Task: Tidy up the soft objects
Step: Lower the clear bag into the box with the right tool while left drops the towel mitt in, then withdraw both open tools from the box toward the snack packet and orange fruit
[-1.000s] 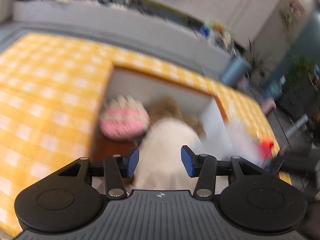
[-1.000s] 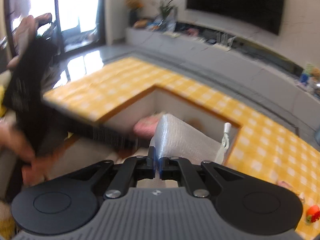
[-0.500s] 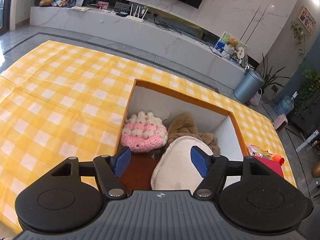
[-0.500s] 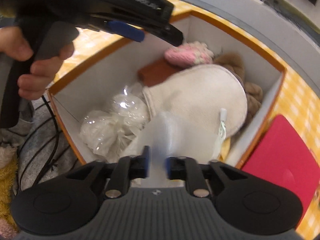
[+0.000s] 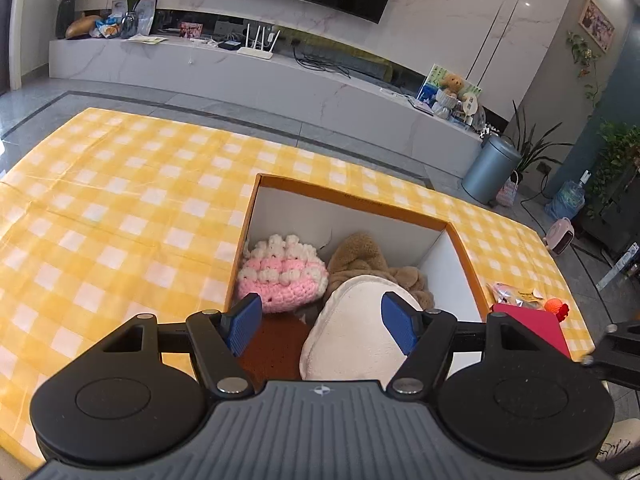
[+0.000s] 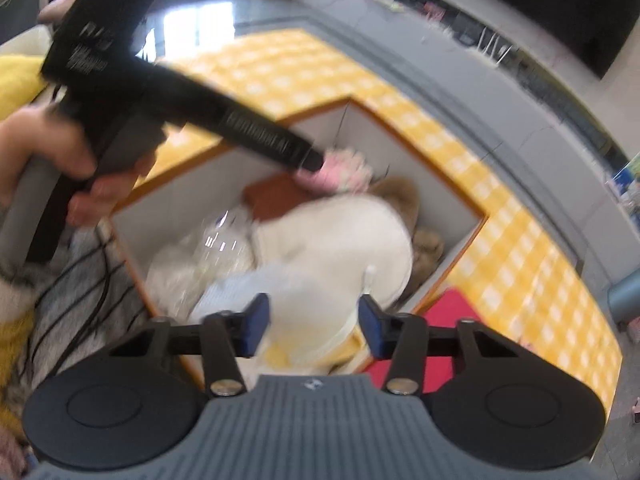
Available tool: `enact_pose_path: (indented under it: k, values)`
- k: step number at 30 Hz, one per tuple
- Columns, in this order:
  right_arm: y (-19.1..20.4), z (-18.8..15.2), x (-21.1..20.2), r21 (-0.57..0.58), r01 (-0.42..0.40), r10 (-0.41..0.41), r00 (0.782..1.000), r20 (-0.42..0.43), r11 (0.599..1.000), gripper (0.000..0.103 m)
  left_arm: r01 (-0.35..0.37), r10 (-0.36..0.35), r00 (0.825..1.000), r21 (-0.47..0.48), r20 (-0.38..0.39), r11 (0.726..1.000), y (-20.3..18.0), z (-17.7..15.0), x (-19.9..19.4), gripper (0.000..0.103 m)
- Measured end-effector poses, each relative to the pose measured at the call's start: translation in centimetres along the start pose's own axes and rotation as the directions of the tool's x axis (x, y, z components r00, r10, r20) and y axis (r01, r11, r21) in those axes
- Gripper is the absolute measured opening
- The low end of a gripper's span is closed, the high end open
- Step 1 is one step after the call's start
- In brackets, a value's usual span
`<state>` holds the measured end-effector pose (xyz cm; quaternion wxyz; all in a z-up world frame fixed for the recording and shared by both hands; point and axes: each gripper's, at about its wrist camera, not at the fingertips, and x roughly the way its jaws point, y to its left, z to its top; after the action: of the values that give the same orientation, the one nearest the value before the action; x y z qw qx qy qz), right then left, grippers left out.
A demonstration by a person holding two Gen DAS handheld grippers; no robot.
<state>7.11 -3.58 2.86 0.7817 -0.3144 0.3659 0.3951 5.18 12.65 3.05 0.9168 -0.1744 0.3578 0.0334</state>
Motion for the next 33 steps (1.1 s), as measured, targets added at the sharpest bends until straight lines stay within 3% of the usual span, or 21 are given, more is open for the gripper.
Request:
enact_pose_path:
  k: [1, 2, 7, 12, 19, 22, 25, 27, 32, 33]
  values:
    - [0.3, 0.1, 0.6, -0.015, 0.017, -0.017, 1.0, 0.002, 1.0, 0.015, 0.002, -0.002, 1.0, -0.001, 0.0, 1.0, 0.0, 0.0, 0.0, 0.08]
    - [0.4, 0.4, 1.6, -0.031, 0.029, -0.029, 1.0, -0.007, 0.999, 0.004, 0.0, 0.0, 1.0, -0.001, -0.002, 1.0, 0.0, 0.0, 0.1, 0.08]
    - [1.2, 0.8, 6.3, -0.033, -0.014, 0.011, 0.996, -0.091, 0.999, 0.0, -0.005, 0.005, 1.0, -0.003, -0.021, 1.0, 0.2, 0.0, 0.6, 0.08]
    - [1.1, 0.0, 10.8, -0.011, -0.021, 0.019, 0.979, -0.204, 1.0, 0.0, -0.012, 0.012, 1.0, 0.013, -0.009, 1.0, 0.0, -0.1, 0.4, 0.08]
    - [1.3, -0.8, 11.2, -0.067, -0.027, 0.008, 0.965, -0.263, 0.997, 0.0, -0.006, 0.007, 1.0, 0.009, -0.023, 1.0, 0.1, 0.0, 0.8, 0.08]
    - [1.0, -0.6, 10.0, -0.039, -0.019, 0.009, 0.971, -0.24, 0.999, 0.01, -0.006, 0.006, 1.0, 0.006, -0.027, 1.0, 0.2, 0.0, 0.7, 0.08]
    - [0.8, -0.1, 8.0, -0.005, -0.014, 0.013, 0.984, -0.179, 1.0, 0.046, -0.006, 0.006, 1.0, -0.001, -0.018, 1.0, 0.2, 0.1, 0.6, 0.08]
    - [0.5, 0.2, 6.6, 0.02, -0.016, 0.019, 0.99, -0.142, 1.0, 0.049, -0.001, 0.001, 1.0, -0.006, -0.009, 1.0, 0.3, 0.1, 0.5, 0.08]
    - [0.0, 0.6, 3.4, 0.084, -0.062, 0.066, 0.997, -0.047, 0.995, 0.088, 0.006, -0.006, 1.0, -0.005, 0.012, 1.0, 0.3, 0.1, 0.0, 0.081]
    - [-0.1, 0.6, 3.0, 0.093, -0.065, 0.069, 0.997, -0.032, 0.993, 0.092, 0.007, -0.007, 1.0, -0.001, 0.013, 1.0, 0.2, 0.1, -0.1, 0.081]
